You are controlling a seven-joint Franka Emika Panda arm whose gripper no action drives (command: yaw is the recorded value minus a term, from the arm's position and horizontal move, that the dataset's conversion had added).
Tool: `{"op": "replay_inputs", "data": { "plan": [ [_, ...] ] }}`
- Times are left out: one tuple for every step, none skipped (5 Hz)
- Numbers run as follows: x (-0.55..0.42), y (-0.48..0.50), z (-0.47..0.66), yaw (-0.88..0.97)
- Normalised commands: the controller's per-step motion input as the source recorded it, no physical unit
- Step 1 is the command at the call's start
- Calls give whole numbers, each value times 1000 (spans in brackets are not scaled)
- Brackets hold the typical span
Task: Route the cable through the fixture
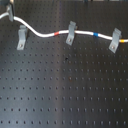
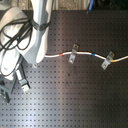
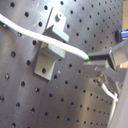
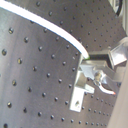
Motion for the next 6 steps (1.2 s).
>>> {"op": "replay_inputs", "data": {
  "plan": [
    [157, 111, 341, 143],
    [59, -28, 139, 500],
    [-60, -101, 91, 677],
    [-102, -137, 108, 717],
    [-119, -131, 96, 697],
    [7, -8, 0, 0]
  ]
}}
